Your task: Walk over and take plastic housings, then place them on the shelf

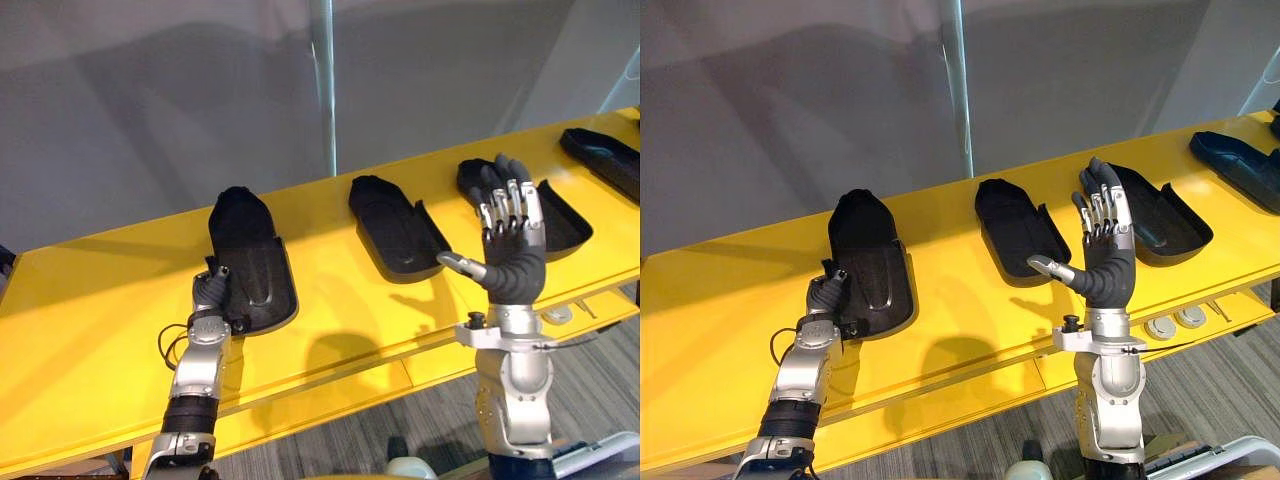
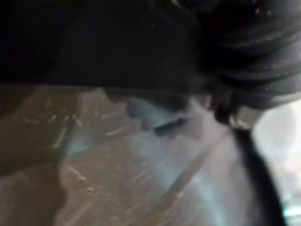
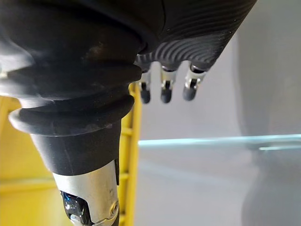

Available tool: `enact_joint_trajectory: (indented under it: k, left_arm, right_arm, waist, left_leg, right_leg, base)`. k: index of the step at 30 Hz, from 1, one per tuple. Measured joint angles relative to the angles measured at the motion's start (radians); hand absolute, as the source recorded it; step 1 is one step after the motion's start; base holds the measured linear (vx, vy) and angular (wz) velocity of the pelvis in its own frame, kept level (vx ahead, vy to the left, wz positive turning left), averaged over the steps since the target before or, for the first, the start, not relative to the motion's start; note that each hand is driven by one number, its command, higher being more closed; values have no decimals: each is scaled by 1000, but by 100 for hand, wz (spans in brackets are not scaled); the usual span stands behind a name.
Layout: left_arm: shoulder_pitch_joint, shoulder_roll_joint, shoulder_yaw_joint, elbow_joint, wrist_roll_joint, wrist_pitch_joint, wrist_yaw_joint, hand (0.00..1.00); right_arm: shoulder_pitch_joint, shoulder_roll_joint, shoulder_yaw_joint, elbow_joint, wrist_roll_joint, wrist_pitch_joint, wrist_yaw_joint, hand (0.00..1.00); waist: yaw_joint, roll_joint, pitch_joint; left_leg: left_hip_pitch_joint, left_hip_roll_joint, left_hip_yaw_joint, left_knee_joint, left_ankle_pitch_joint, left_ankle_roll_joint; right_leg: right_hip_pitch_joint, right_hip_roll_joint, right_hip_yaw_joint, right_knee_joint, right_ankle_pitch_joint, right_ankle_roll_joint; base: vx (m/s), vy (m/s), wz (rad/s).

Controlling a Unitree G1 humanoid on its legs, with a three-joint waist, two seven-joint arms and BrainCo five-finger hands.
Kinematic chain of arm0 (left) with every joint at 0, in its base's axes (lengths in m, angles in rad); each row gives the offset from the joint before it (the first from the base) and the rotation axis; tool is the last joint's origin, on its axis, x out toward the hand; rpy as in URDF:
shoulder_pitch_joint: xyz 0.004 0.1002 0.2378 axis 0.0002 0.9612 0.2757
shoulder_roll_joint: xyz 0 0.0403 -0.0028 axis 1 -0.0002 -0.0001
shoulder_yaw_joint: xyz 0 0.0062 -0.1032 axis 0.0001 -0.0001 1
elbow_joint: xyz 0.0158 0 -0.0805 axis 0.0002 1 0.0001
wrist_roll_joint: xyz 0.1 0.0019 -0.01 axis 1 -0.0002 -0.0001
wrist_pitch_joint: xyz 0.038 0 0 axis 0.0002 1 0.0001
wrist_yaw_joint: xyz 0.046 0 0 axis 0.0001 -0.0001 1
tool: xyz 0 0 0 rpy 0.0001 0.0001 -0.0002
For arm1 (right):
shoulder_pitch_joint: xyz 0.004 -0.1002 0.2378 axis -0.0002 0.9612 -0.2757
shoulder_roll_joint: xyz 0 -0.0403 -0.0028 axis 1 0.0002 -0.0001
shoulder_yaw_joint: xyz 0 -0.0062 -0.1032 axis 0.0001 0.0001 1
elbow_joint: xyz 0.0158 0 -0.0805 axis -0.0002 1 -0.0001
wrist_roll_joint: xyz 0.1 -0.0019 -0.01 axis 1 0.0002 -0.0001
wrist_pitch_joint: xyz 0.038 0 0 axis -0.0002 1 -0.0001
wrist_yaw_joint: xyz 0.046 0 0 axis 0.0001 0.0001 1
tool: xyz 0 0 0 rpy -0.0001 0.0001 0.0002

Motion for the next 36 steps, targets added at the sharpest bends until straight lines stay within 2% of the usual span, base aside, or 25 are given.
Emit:
enact_joint_trajectory:
  k: [6, 12, 17, 23, 26, 29, 30, 32, 33, 35, 36]
  left_arm:
    - [-13, -1, 3, 37, -3, -46, 67, 0]
    - [-14, -3, 35, 36, -32, -108, 179, 0]
    - [-13, -14, 74, -4, -33, -120, 246, 0]
    - [-10, -50, 127, -284, -25, -237, 337, 0]
    - [34, -84, 164, -492, -15, -329, 369, 0]
    - [93, -120, 165, -606, -23, -384, 349, 0]
    - [127, -133, 165, -651, -27, -407, 330, 0]
    - [194, -154, 182, -722, -65, -472, 258, 0]
    - [210, -155, 183, -740, -82, -489, 239, 0]
    - [265, -154, 185, -805, -144, -566, 146, 0]
    - [280, -154, 188, -823, -152, -585, 125, 0]
  right_arm:
    - [0, 0, 4, 1, 0, 0, 3, 0]
    - [5, 0, 39, 1, 0, 0, 3, 0]
    - [7, 0, 62, 2, 0, 0, 0, 0]
    - [13, 12, 82, 1, 30, 0, 1, 0]
    - [13, 21, 136, 0, 42, 0, 5, 0]
    - [11, 29, 191, -8, 42, 0, 12, 0]
    - [5, 33, 206, -8, 44, 1, 28, 0]
    - [-2, 38, 242, -9, 60, 23, 57, 0]
    - [-2, 39, 254, -9, 68, 27, 69, 0]
    - [-6, 39, 283, -11, 102, 52, 117, 0]
    - [-10, 39, 293, -11, 111, 59, 127, 0]
  waist:
    - [-1, -2, 5]
    - [-3, -9, 28]
    - [-2, -9, 34]
    - [0, -9, 34]
    - [4, -9, 34]
    - [13, -9, 34]
    - [29, -9, 34]
    - [45, -9, 34]
    - [50, -9, 34]
    - [57, -15, 34]
    - [59, -17, 33]
  left_leg:
    - [2, 0, 5, -1, 0, 0]
    - [16, 2, 22, -6, 1, -1]
    - [16, 2, 18, -11, 2, -3]
    - [14, 2, -6, -14, 5, -1]
    - [16, 2, -13, -17, 7, 1]
    - [17, 1, -32, -15, 9, 2]
    - [17, 1, -32, -15, 9, 2]
    - [16, 1, -38, -16, 12, 2]
    - [15, 0, -41, -16, 12, 2]
    - [13, -6, -69, -27, 20, 1]
    - [12, -6, -73, -33, 24, 0]
  right_leg:
    - [-1, 1, 7, 0, 0, 0]
    - [1, 5, 20, 0, 3, -1]
    - [1, 6, 17, 0, 3, -1]
    - [10, 4, -10, 0, 3, -1]
    - [15, 3, -17, 0, 2, -2]
    - [30, 0, -39, -1, 1, -3]
    - [30, -2, -39, -1, 0, -3]
    - [32, -4, -45, -1, -1, -4]
    - [33, -5, -48, -1, -2, -5]
    - [44, -8, -80, -1, -10, -2]
    - [43, -8, -85, -1, -11, -3]
  base:
    - [-1, -1, -2]
    - [-16, -11, -7]
    - [0, 0, 0]
    - [-6, -13, 9]
    - [-18, -21, 8]
    - [-26, -17, 18]
    - [-45, -22, 5]
    - [-39, -22, 6]
    - [-21, -15, 19]
    - [-25, -17, 31]
    - [-18, -20, 32]
